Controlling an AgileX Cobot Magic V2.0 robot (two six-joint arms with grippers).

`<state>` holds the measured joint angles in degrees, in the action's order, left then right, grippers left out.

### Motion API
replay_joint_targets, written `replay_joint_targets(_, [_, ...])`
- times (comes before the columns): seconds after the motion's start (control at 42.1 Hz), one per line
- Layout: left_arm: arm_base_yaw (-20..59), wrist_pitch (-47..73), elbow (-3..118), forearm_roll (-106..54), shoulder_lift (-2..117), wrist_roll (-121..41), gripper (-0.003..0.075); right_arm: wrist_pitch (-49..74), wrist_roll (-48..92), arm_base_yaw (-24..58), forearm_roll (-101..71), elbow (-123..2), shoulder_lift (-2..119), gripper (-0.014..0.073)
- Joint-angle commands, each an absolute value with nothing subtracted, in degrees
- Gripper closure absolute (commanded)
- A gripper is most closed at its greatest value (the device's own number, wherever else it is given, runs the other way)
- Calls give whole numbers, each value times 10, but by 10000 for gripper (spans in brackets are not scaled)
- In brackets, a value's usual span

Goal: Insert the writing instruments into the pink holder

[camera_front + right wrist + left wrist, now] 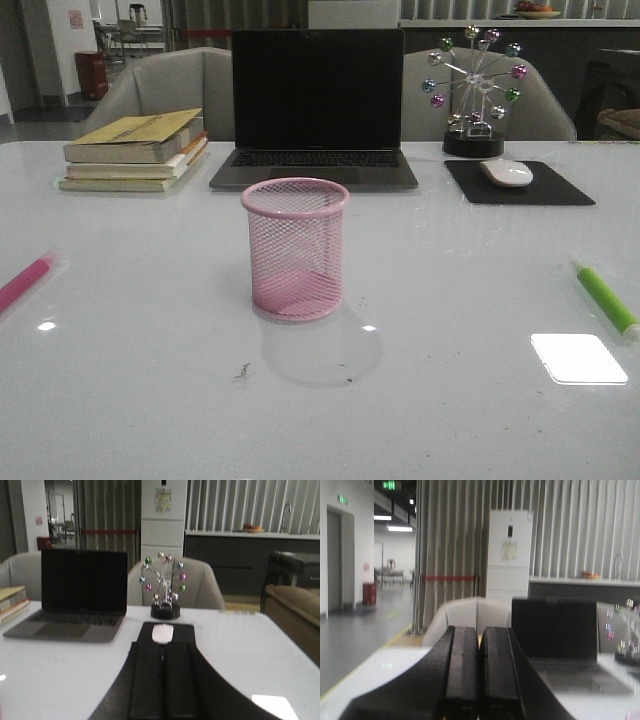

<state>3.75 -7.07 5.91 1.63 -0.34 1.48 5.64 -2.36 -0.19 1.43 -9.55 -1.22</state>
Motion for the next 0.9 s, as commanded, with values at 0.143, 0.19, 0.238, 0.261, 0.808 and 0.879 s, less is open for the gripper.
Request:
replay_joint_targets(0.143, [41,-11,237,17,49,19,629,109,-22,-3,18,-272,52,537])
replay_joint_targets(0.19, [41,13,262,17,67,19,629,137,-22,-3,18,-300,77,537])
replay_joint_targets(0.238, [41,41,288,17,90,19,629,168,-22,-3,18,-326,105,537])
replay_joint_targets(0.261, [41,54,299,17,100,19,629,181,-22,-3,18,-336,116,537])
replay_joint_targets(0.808, [41,280,351,17,300,19,629,364,-22,-3,18,-379,364,537])
replay_joint_targets(0.879, [41,275,351,17,317,19,629,369,-22,-3,18,-377,386,537])
